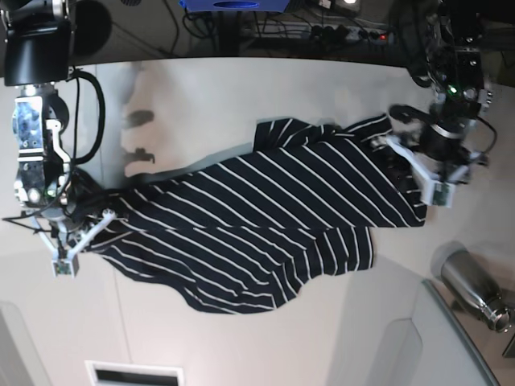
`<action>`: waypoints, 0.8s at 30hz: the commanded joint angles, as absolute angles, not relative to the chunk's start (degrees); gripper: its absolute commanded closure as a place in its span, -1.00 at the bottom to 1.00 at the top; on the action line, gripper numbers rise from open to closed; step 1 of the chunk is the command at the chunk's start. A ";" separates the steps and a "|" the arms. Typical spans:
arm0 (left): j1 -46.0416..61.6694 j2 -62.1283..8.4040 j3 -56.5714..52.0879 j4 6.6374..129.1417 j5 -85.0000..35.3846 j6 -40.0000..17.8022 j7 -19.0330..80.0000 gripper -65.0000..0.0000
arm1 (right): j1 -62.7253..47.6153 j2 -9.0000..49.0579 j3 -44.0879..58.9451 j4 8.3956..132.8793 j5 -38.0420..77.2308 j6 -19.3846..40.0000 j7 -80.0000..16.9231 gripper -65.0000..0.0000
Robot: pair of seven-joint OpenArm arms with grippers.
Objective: Layout the t-shirt on the table in an organized manner, then fold the t-shirt properly
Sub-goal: 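Regrasp the shirt edge with the left gripper and pull it taut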
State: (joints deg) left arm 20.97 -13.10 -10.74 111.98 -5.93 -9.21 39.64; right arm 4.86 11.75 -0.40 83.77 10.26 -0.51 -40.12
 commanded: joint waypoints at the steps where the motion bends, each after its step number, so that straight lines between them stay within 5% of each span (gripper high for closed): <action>1: 22.02 -12.09 -8.48 112.57 -7.34 -9.45 38.64 -0.03 | 6.11 12.62 -0.22 84.62 9.98 -0.75 -38.90 0.97; 16: 21.41 -4.62 10.59 95.78 -9.54 -9.45 38.29 -0.03 | 6.20 12.53 -0.22 83.82 9.98 -0.75 -38.90 0.96; 24: 17.80 -2.59 11.91 92.88 -9.54 -9.36 38.20 -0.03 | 6.11 12.53 -0.22 83.82 9.98 -0.75 -38.90 0.96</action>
State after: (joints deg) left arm 18.20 -3.05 11.97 91.92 -9.23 -9.19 39.20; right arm 4.93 11.99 -0.49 82.89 10.28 -0.62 -40.14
